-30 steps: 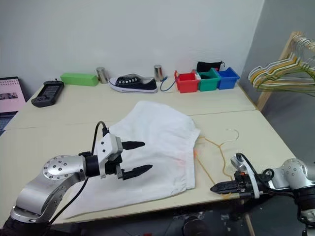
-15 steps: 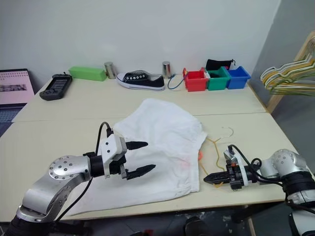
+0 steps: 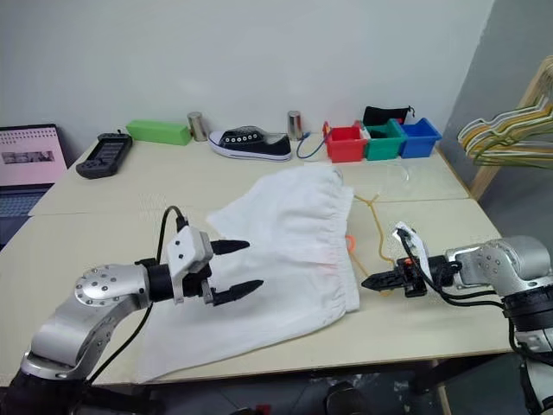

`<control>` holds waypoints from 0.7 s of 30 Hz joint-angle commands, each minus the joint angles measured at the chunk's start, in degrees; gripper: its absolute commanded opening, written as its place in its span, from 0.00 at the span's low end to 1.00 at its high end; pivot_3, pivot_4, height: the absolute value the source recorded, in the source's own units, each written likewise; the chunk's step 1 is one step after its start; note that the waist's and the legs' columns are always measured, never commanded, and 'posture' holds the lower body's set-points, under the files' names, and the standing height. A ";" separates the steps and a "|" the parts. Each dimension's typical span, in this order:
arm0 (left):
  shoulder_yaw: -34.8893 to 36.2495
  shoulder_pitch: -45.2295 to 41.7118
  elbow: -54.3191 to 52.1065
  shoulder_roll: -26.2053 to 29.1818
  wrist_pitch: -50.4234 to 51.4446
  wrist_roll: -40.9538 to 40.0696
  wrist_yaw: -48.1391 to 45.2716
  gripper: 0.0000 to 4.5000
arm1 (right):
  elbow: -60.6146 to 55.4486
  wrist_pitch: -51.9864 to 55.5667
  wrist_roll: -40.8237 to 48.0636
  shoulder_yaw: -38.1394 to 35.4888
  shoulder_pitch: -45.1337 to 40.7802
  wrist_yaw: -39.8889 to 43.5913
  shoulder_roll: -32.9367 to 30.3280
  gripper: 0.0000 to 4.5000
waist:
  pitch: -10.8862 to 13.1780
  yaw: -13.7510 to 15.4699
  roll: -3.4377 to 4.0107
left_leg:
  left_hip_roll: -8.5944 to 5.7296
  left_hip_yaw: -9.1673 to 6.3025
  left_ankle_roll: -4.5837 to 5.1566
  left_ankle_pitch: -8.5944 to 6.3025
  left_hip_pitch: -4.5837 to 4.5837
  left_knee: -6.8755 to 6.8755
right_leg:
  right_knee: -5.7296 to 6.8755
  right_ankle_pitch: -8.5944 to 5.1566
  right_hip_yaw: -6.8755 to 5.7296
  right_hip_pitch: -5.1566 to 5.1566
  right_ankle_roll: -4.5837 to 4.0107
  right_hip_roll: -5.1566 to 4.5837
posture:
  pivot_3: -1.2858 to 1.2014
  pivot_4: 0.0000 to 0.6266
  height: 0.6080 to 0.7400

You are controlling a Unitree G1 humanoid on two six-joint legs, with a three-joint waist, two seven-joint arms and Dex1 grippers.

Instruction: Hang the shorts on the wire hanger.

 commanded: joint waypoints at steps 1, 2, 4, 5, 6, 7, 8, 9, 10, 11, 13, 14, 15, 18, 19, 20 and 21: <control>1.91 -8.04 3.01 2.62 -1.83 -0.10 -2.86 0.98 | -2.49 -17.19 -15.32 5.17 -1.59 1.75 -2.10 0.00 | 0.00 0.03 -0.01 | 0.00 0.00 0.00 0.00 -0.01 0.00 | 0.01 0.00 -0.01 -0.03 0.00 0.00 | 0.44 0.02 1.00; 2.10 -11.22 4.94 3.36 -2.29 0.01 -3.82 0.98 | -1.50 -20.57 -19.04 5.91 -2.49 -0.51 -0.71 0.00 | 0.00 0.03 -0.01 | 0.00 -0.02 0.00 0.00 -0.07 0.01 | 0.01 0.00 -0.05 -0.08 0.00 0.00 | 0.44 0.01 1.00; 1.87 -18.33 9.92 5.23 -3.83 0.94 -6.43 0.98 | 1.23 -25.17 -25.74 7.32 -4.64 -5.53 2.88 0.00 | -0.02 -0.17 -0.03 | 0.00 -0.04 -0.01 0.01 -0.07 0.04 | 0.08 0.02 -0.06 -0.11 0.03 0.01 | 0.44 0.00 1.00; 1.16 -22.84 13.27 6.52 -5.29 1.86 -8.60 0.98 | 2.11 -27.94 -29.35 8.51 -5.59 -7.37 4.48 0.00 | -0.04 -0.39 -0.02 | -0.01 -0.04 -0.01 0.02 -0.07 0.04 | 0.12 0.06 -0.04 -0.12 0.04 0.01 | 0.45 0.00 1.00; 0.36 -26.80 16.28 7.47 -6.71 2.82 -10.52 0.98 | 2.71 -29.90 -32.47 9.52 -6.32 -8.86 5.68 0.00 | -0.04 -0.58 -0.02 | -0.02 -0.02 -0.02 0.03 -0.04 0.07 | 0.23 0.07 -0.01 -0.16 0.04 0.01 | 0.45 0.00 1.00; -0.55 -30.29 19.23 7.98 -8.29 3.84 -12.21 0.98 | 3.40 -31.37 -35.13 10.32 -7.00 -9.98 6.73 0.00 | -0.05 -0.62 -0.01 | -0.05 0.00 -0.03 0.04 -0.06 0.12 | 0.43 0.07 0.04 -0.25 0.03 0.01 | 0.45 0.00 1.00; -1.73 -33.79 22.33 8.12 -10.15 5.07 -13.95 0.98 | 3.41 -31.34 -36.16 10.46 -7.53 -10.17 7.71 0.00 | -0.07 -0.57 0.02 | -0.06 0.01 -0.03 0.04 -0.05 0.12 | 0.52 0.05 0.05 -0.26 0.01 0.01 | 0.45 0.00 1.00; -3.12 -37.55 26.19 7.74 -12.56 6.60 -15.69 0.98 | 2.58 -29.80 -35.50 9.83 -7.91 -9.35 8.55 0.00 | -0.07 -0.47 0.02 | -0.06 -0.01 -0.03 0.04 0.00 0.12 | 0.65 0.01 0.02 -0.25 -0.05 0.02 | 0.45 0.00 1.00; -4.29 -40.65 29.45 7.25 -14.61 7.80 -17.23 0.98 | 1.67 -28.45 -34.88 9.13 -8.03 -8.33 8.97 0.00 | -0.10 -0.39 0.08 | -0.06 -0.04 -0.04 0.05 0.00 0.13 | 0.74 -0.01 -0.02 -0.30 -0.07 0.02 | 0.45 0.00 1.00; -5.50 -43.60 32.85 6.48 -16.86 9.08 -18.66 0.98 | 0.69 -27.88 -34.79 8.72 -7.90 -7.14 8.66 0.00 | -0.10 -0.28 0.09 | -0.06 -0.05 -0.03 0.05 0.01 0.12 | 0.81 -0.03 -0.02 -0.32 -0.11 0.02 | 0.45 0.00 1.00; -7.40 -47.82 38.72 4.77 -21.01 11.14 -20.65 0.98 | 0.00 -29.03 -36.09 8.68 -7.72 -5.49 7.67 0.00 | -0.10 -0.09 0.09 | -0.05 -0.15 -0.03 0.05 0.02 0.11 | 0.87 -0.06 -0.13 -0.30 -0.15 0.04 | 0.45 0.00 1.00; -8.26 -49.68 41.55 3.82 -23.06 12.07 -21.67 0.98 | -0.01 -29.65 -36.97 8.74 -7.78 -5.16 7.29 0.00 | -0.10 -0.01 0.09 | -0.05 -0.20 -0.03 0.05 0.02 0.11 | 0.87 -0.06 -0.17 -0.28 -0.16 0.04 | 0.44 0.00 1.00; -9.26 -51.70 44.41 2.69 -25.01 12.97 -22.90 0.98 | -0.13 -30.31 -37.72 8.60 -7.84 -4.88 6.91 0.00 | -0.10 0.04 0.09 | -0.06 -0.20 -0.03 0.05 0.02 0.11 | 0.87 -0.06 -0.18 -0.26 -0.16 0.04 | 0.44 0.00 1.00; -12.03 -57.93 53.87 -0.87 -31.55 16.35 -26.05 0.98 | 0.31 -31.77 -40.20 8.21 -8.93 -5.26 7.19 0.00 | -0.10 -0.05 0.09 | -0.08 -0.16 -0.03 0.05 -0.02 0.16 | 0.84 -0.06 -0.15 -0.25 -0.15 0.00 | 0.44 0.00 1.00; -12.63 -59.62 56.77 -1.81 -33.15 17.23 -27.06 0.98 | 0.47 -31.96 -40.89 8.17 -9.40 -5.51 7.65 0.00 | -0.10 -0.21 0.09 | -0.08 -0.16 -0.03 0.05 -0.04 0.18 | 0.85 -0.06 -0.16 -0.27 -0.15 0.00 | 0.44 0.00 1.00; -13.55 -61.54 59.79 -2.95 -34.93 18.36 -28.10 0.98 | -0.05 -32.16 -41.68 8.27 -9.86 -5.82 8.09 0.00 | -0.10 -0.24 0.09 | -0.07 -0.16 -0.03 0.05 -0.03 0.17 | 0.87 -0.06 -0.14 -0.28 -0.15 0.00 | 0.44 0.00 1.00; -14.31 -63.05 62.43 -3.87 -36.54 19.29 -29.26 0.98 | -0.48 -31.82 -42.29 8.29 -10.33 -6.19 8.71 0.00 | -0.10 -0.34 0.09 | -0.07 -0.17 -0.03 0.05 -0.04 0.19 | 0.88 -0.06 -0.17 -0.30 -0.15 0.01 | 0.43 0.00 1.00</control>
